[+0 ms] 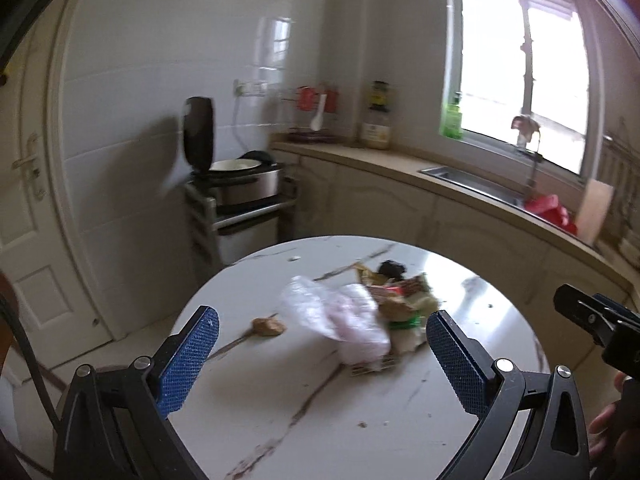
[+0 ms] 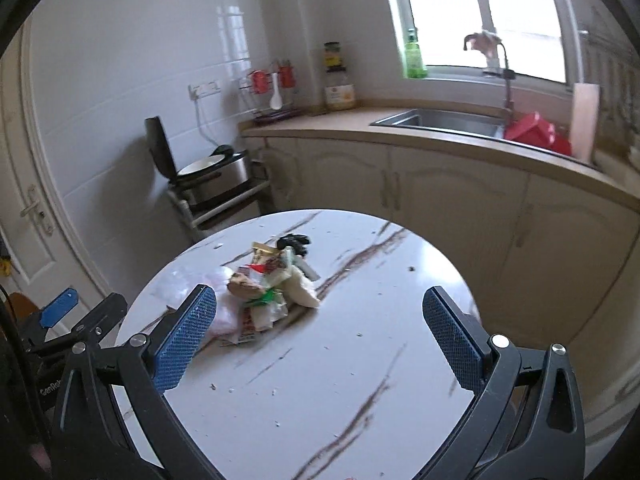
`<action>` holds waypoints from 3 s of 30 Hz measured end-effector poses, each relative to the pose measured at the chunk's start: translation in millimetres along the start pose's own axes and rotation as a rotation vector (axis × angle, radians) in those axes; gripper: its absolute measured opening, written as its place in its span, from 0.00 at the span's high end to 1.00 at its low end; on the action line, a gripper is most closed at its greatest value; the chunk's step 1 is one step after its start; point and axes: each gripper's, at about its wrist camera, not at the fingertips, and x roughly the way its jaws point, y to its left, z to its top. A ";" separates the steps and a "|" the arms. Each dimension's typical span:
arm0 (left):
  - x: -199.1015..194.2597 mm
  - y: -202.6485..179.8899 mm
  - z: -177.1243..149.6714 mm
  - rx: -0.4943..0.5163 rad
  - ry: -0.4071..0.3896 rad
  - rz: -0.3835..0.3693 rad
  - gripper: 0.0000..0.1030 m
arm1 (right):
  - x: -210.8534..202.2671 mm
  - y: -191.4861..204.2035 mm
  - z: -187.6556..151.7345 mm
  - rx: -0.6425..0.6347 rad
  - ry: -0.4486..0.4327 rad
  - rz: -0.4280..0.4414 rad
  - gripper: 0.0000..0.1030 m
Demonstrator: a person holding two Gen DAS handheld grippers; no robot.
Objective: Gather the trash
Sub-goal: 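Bring both open tools back up to the table, then grasp the white plastic bag with the left tool while the right tool grasps the brown lump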
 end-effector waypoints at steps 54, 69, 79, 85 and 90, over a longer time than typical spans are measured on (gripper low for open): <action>245.0 44.6 45.0 -0.068 0.275 -0.159 0.58 | 158.7 -1.4 -18.0 0.003 0.312 0.036 0.00; 196.4 61.1 22.1 -0.030 0.248 -0.108 0.58 | 191.2 31.8 -41.0 -0.033 0.383 0.078 0.09; 171.5 54.2 11.5 -0.019 0.238 -0.096 0.58 | 208.2 36.9 -42.4 0.024 0.376 0.139 0.76; 160.0 55.5 8.7 -0.013 0.234 -0.084 0.58 | 195.1 39.6 -50.0 -0.002 0.396 0.157 0.49; 143.4 64.7 1.0 0.003 0.223 -0.036 0.58 | 170.7 63.5 -57.9 -0.041 0.377 0.239 0.37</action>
